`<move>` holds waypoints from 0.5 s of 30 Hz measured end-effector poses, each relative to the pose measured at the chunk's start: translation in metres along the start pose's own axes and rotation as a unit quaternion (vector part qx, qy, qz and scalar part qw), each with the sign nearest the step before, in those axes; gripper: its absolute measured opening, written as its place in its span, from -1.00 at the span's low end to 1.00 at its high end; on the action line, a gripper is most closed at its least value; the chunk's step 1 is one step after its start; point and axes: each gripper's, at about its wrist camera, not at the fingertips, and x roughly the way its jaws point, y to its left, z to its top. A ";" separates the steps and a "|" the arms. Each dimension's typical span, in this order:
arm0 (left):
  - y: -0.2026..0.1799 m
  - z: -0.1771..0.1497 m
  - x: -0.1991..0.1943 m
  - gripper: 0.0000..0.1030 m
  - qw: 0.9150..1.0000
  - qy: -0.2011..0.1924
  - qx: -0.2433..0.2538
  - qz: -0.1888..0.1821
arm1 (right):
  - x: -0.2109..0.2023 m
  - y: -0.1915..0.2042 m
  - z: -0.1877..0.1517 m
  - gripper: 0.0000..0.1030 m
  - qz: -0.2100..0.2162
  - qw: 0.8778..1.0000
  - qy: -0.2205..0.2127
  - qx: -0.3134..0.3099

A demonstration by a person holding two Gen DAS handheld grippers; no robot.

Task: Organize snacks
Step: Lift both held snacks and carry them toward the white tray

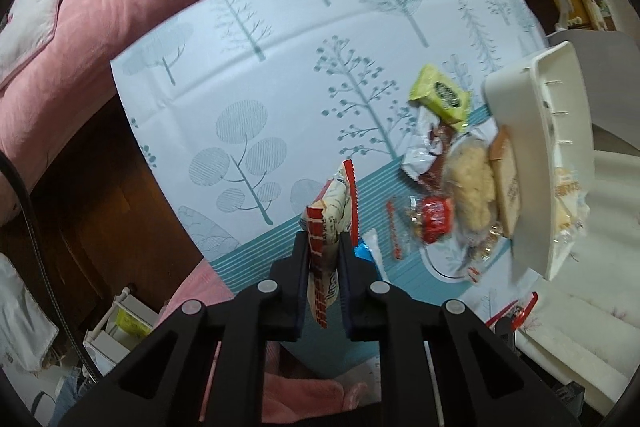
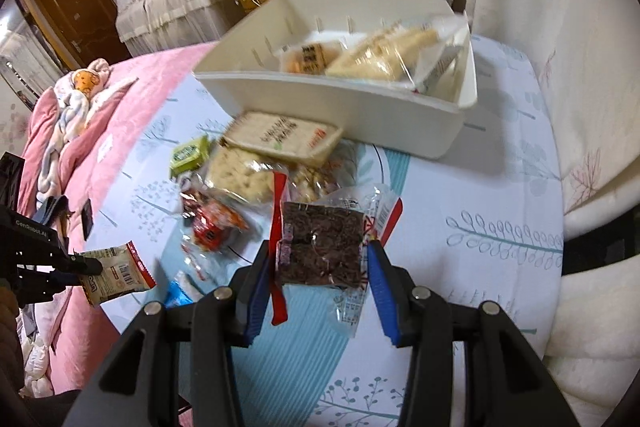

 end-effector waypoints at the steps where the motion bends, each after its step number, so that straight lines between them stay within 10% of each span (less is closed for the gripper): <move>1: -0.002 0.000 -0.007 -0.79 1.000 -0.002 0.005 -0.003 | -0.003 0.001 0.003 -0.12 0.002 1.000 -0.006 0.000; 15: -0.101 0.035 -0.072 -0.79 0.991 -0.041 0.126 -0.013 | -0.028 0.013 0.060 -0.11 0.026 0.996 -0.084 0.011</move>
